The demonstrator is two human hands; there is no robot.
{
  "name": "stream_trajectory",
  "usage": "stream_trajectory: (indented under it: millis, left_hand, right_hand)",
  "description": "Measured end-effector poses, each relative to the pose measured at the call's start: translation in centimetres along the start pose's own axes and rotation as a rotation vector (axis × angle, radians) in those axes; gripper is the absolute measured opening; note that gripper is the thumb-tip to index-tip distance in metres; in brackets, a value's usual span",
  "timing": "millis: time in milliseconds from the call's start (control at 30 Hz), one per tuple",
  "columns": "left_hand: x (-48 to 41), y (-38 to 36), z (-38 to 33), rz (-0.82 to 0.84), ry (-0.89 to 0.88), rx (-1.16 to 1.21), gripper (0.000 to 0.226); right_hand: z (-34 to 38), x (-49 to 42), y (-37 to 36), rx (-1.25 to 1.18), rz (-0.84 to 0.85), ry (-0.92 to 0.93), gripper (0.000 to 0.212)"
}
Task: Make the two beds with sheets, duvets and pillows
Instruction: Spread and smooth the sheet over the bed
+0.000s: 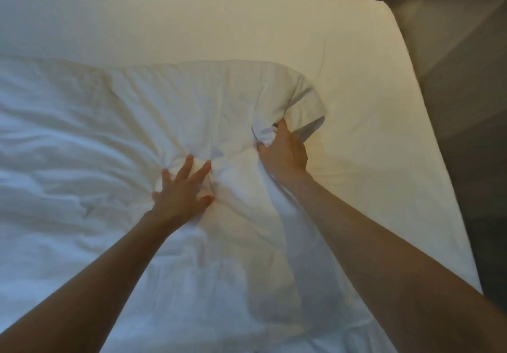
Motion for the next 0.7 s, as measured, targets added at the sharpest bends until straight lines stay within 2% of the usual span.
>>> stream_trajectory:
  millis: [67, 200, 267, 333, 433, 500, 533, 567, 633, 700]
  left_hand:
    - [1.2, 1.5, -0.6, -0.095, -0.011, 0.041, 0.068]
    - [5.4, 7.6, -5.1, -0.470, -0.010, 0.066, 0.052]
    - [5.1, 8.9, -6.5, -0.513, -0.015, 0.116, 0.051]
    - [2.8, 7.9, -6.8, -0.396, -0.019, 0.101, 0.052]
    - [0.8, 3.4, -7.0, -0.178, -0.127, 0.071, 0.054]
    - [1.7, 2.0, -6.5, -0.224, -0.180, 0.060, 0.054]
    - [2.4, 1.8, -5.9, -0.283, -0.175, 0.043, 0.052]
    - [3.3, 1.6, -5.2, -0.339, -0.153, 0.017, 0.051]
    - [4.8, 1.1, -4.0, -0.417, -0.101, -0.041, 0.054]
    - [5.2, 0.1, -3.7, -0.432, -0.070, -0.077, 0.057]
  right_hand:
    - [2.6, 1.7, 4.2, 0.043, -0.119, 0.149, 0.053]
    - [4.8, 4.2, 13.5, 0.084, -0.362, 0.322, 0.049]
    - [4.0, 3.6, 14.4, 0.068, -0.396, 0.322, 0.050]
    - [0.9, 1.1, 12.5, 0.086, -0.368, 0.232, 0.055]
    - [-7.1, -2.6, 7.3, 0.196, -0.145, -0.104, 0.073]
    - [-11.1, -2.1, 5.4, 0.392, -0.042, -0.310, 0.087]
    - [-11.2, -1.6, 5.2, 0.466, -0.065, -0.297, 0.090]
    - [-9.7, -1.0, 5.0, 0.497, -0.131, -0.178, 0.088]
    - [-4.4, 1.4, 3.8, 0.405, -0.259, 0.185, 0.071]
    - [-0.9, 4.3, 0.7, 0.298, -0.162, 0.353, 0.055]
Point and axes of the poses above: each hand's wrist, its own x-axis away from the middle knuckle, its own y-axis out of the back of the hand, z = x × y, the point moved 10 cm from there along -x, towards the middle knuckle, and after that the axes turned 6 degrees about -x, right-handed, at the moved point
